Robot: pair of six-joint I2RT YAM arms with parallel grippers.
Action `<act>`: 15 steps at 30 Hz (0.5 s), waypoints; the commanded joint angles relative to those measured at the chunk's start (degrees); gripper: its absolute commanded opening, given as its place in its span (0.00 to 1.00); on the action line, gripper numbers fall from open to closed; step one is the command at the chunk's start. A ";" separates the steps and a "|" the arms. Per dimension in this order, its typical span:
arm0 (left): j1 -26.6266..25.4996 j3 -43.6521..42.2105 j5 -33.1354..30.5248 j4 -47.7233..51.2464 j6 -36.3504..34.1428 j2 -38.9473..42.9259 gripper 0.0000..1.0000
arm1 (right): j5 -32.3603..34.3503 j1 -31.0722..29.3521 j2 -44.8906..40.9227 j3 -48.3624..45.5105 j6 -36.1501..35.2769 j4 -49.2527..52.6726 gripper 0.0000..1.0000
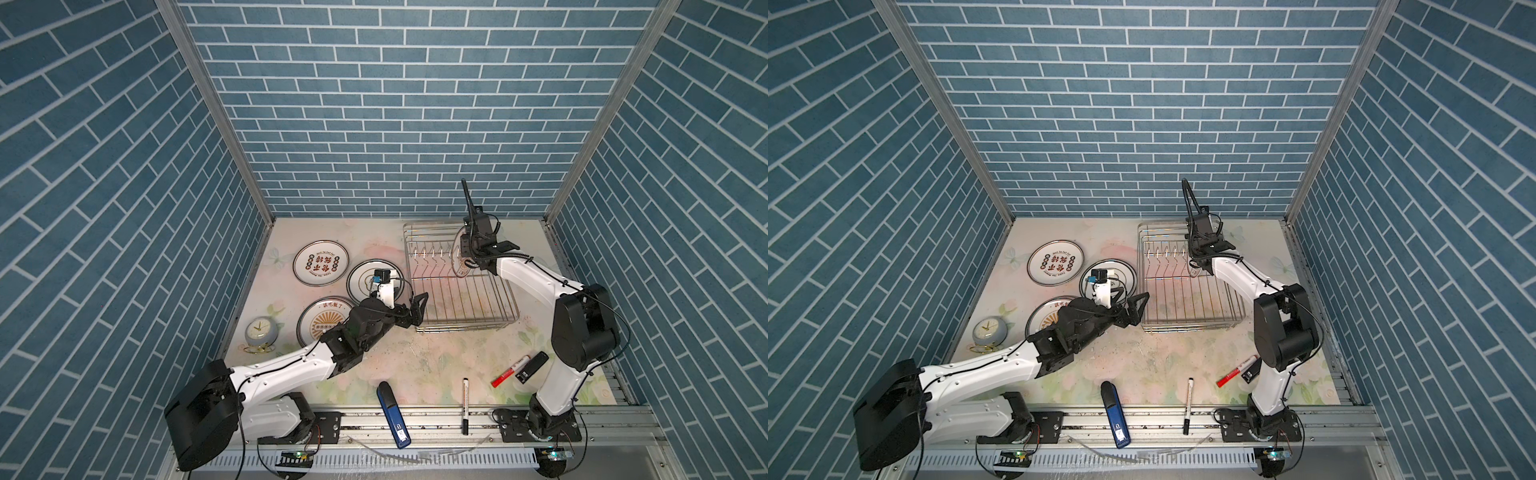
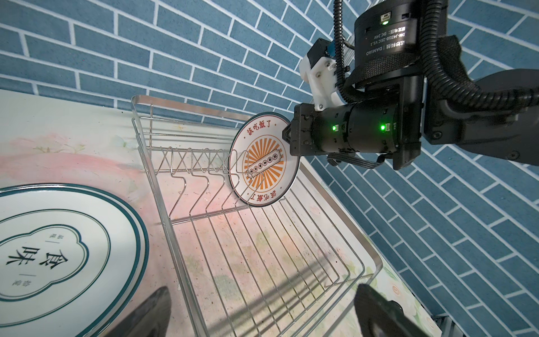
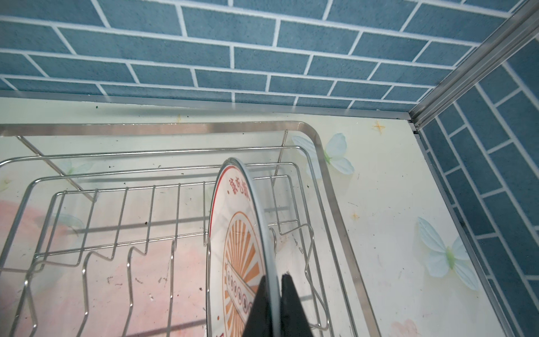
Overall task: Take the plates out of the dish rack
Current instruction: 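Close the right gripper on the plate rim and lift it from the rack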
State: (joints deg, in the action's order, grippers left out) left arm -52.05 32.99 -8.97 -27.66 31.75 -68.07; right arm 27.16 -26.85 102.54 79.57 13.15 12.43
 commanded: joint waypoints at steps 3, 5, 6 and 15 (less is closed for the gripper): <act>-0.14 -1.07 -0.59 0.41 0.16 1.56 1.00 | 6.54 -1.90 -2.16 3.20 -2.17 1.72 0.07; -0.15 -1.34 -0.45 0.13 0.21 1.63 1.00 | 7.87 -2.29 -2.55 3.62 -2.83 2.31 0.07; -0.15 -1.52 -0.47 0.02 0.33 1.70 1.00 | 8.69 -2.47 -2.87 3.70 -3.09 2.49 0.06; -0.15 -2.12 -0.67 0.11 0.37 2.71 1.00 | 10.64 -3.54 -8.41 2.07 -5.52 1.39 0.06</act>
State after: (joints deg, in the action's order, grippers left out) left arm -52.05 31.81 -8.99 -27.33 32.16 -66.39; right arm 35.00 -30.09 98.45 80.31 9.65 15.14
